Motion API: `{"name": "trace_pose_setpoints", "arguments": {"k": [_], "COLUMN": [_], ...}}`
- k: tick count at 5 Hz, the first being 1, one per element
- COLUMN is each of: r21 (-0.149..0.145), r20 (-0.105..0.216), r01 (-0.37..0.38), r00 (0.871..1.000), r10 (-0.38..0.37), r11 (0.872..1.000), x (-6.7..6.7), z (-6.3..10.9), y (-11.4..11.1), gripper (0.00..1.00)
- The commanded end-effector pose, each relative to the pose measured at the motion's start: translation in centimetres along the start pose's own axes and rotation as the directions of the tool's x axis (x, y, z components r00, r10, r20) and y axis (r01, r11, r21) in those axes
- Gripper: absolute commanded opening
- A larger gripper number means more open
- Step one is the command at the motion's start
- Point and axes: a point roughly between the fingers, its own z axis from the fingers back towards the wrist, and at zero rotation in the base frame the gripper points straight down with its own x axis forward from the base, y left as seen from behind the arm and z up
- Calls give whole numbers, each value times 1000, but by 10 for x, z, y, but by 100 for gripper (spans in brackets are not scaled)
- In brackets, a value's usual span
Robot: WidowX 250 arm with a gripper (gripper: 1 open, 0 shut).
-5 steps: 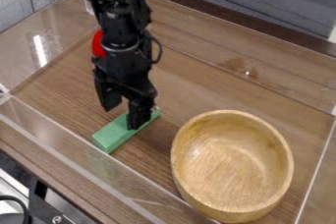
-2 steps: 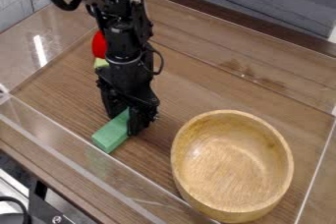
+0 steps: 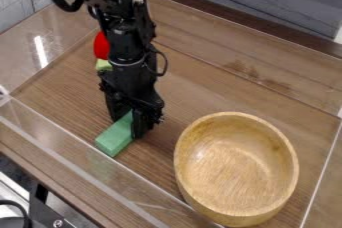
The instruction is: Put the green block in the brown bowl
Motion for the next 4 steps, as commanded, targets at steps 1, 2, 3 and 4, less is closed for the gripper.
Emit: {"name": "trace_pose_setpoints", "arguments": {"k": [1,2,3,4], "r21": [-2,-11,-19,-25], "r20": [33,34,35,34], "r01": [-21,-29,-37,-43], "r00": [999,999,999,998], "r10": [21,30,37,44], "r11": [1000,1000,999,999], "x": [6,6,6,7], "z": [8,8,8,8], "y": [4,3,3,3], "gripper": [0,0,0,0]}}
